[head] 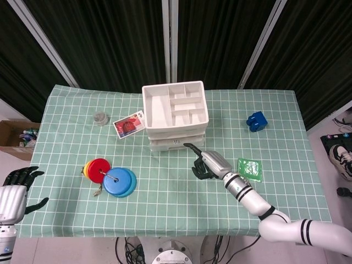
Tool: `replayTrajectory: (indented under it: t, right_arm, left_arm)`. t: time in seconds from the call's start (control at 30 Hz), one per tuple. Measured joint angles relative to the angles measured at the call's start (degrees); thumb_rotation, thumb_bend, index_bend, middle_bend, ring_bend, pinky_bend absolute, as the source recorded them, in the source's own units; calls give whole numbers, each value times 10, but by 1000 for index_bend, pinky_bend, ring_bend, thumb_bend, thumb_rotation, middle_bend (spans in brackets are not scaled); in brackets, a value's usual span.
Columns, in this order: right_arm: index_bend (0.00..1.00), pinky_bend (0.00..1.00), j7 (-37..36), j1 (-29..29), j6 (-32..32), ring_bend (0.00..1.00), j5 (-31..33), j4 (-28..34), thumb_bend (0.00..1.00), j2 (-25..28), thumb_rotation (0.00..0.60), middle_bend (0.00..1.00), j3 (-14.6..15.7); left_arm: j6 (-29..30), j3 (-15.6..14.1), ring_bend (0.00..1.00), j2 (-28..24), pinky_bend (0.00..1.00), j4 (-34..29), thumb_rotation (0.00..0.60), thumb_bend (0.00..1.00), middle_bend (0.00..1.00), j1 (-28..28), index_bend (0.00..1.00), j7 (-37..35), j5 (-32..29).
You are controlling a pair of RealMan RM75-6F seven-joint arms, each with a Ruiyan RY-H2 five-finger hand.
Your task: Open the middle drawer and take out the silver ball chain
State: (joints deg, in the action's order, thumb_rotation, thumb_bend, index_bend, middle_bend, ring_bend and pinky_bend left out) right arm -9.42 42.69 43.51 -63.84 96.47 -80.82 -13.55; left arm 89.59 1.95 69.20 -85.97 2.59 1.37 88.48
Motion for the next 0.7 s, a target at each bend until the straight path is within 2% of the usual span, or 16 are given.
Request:
replayTrajectory:
  t: [0.13, 0.4, 0.7]
  right_arm:
    - [83, 737, 29, 20, -11, 706, 45, -5, 477, 0, 600, 765, -5]
    - [96, 741, 63, 51, -28, 706, 95, -33, 477, -11, 600, 769, -8]
    - [191, 758, 85, 70, -37, 711, 139, -35, 477, -11, 600, 782, -3]
  left_arm:
    - [-1, 0, 179, -1, 198, -2, 600, 40, 216, 1, 296, 3, 0]
    - [-2, 0, 179, -3, 197, -5, 600, 41, 216, 0, 296, 4, -2]
    - [-2, -1, 180, -2, 197, -2, 600, 40, 216, -1, 296, 2, -5]
